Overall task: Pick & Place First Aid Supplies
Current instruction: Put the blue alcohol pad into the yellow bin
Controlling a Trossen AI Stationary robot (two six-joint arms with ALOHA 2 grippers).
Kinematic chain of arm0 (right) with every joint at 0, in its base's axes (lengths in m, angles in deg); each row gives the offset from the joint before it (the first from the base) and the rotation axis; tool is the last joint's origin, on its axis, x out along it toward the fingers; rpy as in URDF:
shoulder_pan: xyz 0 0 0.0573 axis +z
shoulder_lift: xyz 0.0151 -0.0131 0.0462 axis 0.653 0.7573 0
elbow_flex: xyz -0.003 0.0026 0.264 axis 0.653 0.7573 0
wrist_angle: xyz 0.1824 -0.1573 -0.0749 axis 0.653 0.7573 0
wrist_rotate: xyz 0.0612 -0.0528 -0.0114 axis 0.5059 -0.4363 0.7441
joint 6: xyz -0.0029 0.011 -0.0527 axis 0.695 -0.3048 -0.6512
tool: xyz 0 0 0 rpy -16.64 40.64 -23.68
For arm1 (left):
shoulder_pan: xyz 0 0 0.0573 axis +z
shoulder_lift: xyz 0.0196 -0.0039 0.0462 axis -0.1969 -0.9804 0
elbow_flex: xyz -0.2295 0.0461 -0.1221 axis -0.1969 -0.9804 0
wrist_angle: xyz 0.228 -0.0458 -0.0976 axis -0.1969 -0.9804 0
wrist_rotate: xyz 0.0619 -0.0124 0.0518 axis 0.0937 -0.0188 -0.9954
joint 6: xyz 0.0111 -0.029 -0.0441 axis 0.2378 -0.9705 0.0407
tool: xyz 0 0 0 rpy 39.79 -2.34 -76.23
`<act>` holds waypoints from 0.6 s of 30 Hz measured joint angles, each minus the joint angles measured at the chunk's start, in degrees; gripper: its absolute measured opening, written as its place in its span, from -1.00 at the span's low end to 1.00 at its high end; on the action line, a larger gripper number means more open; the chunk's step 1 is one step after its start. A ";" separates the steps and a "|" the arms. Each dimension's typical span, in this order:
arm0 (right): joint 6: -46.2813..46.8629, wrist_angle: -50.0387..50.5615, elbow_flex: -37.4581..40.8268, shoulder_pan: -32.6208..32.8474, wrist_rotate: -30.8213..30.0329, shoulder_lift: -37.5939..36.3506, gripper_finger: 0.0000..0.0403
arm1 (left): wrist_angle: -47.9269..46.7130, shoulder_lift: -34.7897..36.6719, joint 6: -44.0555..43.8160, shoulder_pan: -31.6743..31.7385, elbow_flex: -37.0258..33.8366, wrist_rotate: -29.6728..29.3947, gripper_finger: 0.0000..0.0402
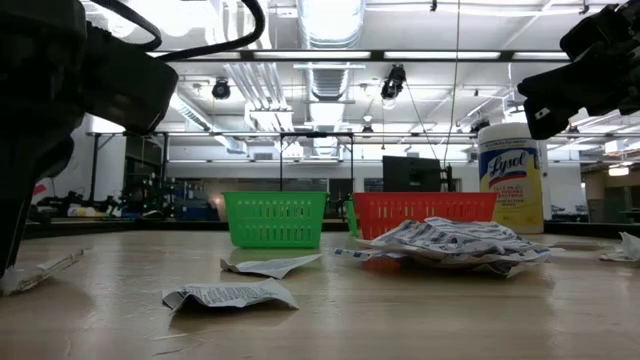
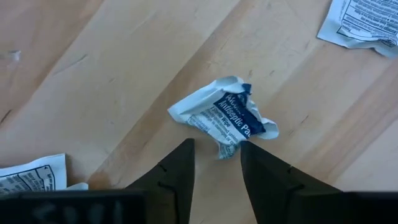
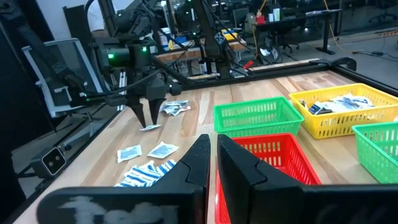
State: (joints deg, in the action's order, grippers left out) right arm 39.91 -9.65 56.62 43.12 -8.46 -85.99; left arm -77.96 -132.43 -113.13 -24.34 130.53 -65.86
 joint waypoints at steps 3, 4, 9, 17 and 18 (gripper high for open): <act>0.01 -0.01 -0.01 0.01 0.00 0.00 -0.86 | -0.02 0.00 0.00 -0.01 -0.07 0.00 -0.48; 0.00 -0.01 0.01 0.00 0.00 0.00 -0.86 | -0.04 0.00 0.00 0.01 -0.09 0.00 -0.52; 0.01 -0.01 0.00 0.02 0.00 0.00 -0.86 | -0.27 0.02 0.19 -0.01 -0.13 0.00 -0.73; 0.00 -0.01 -0.01 0.00 0.00 0.00 -0.86 | 0.93 0.02 1.73 -0.01 -0.13 0.19 -0.98; 0.00 0.00 -0.01 0.01 0.01 0.00 -0.86 | 0.86 0.02 1.95 -0.01 -0.13 0.19 -0.98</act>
State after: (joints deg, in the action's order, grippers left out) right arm 39.92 -9.66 56.61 43.14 -8.44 -85.99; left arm -77.10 -132.41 -111.17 -24.35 130.40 -65.66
